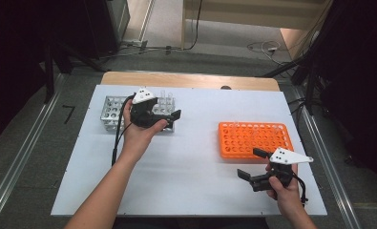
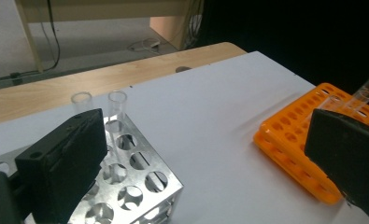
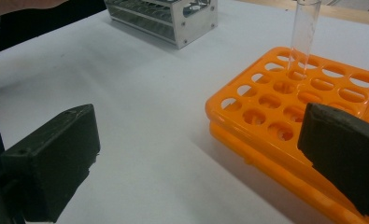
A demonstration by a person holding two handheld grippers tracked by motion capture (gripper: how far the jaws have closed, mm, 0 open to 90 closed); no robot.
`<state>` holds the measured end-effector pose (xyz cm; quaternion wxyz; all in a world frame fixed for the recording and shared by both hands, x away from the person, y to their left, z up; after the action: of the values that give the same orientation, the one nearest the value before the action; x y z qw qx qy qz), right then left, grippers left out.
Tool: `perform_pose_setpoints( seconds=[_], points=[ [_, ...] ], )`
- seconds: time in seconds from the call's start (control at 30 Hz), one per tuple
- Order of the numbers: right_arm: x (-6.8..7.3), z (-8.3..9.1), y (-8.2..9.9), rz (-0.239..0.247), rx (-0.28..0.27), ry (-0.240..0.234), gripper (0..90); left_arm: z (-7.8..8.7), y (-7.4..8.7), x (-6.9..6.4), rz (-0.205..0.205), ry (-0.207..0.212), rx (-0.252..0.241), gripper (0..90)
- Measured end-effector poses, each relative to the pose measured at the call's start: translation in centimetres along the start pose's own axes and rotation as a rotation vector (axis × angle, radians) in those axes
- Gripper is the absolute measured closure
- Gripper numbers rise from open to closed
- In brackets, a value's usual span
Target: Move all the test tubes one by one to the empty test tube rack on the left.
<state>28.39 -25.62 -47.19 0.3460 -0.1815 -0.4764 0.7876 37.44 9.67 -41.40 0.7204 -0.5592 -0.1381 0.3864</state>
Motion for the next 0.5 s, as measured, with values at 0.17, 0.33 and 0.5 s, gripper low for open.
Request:
perform_pose_setpoints(
  seconds=[0.17,0.33,0.5],
  points=[
    [0.0,0.0,0.0,-0.001,0.001,0.000,0.0,0.6,0.9,-0.9,-0.024,-0.001,0.008,0.0],
    [0.0,0.1,-0.1,-0.005,-0.003,-0.001,0.0,1.4,1.7,-2.1,-0.031,-0.008,0.011,0.0],
    [-0.1,0.2,-0.1,-0.006,-0.006,0.006,0.0,2.6,2.2,-3.3,-0.033,0.001,-0.018,0.0]
  ],
)
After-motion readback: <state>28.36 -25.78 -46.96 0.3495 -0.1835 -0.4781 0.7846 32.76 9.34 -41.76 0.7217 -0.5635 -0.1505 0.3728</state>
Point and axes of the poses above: each handheld gripper's, and its own axes: z roughly backward along the jaws, y roughly out of its underside, x roughly to its left, the point moved 4 cm from there along -z, roughly forward along the jaws, and after that the axes turned 9 degrees about y, right-handed, at the moved point
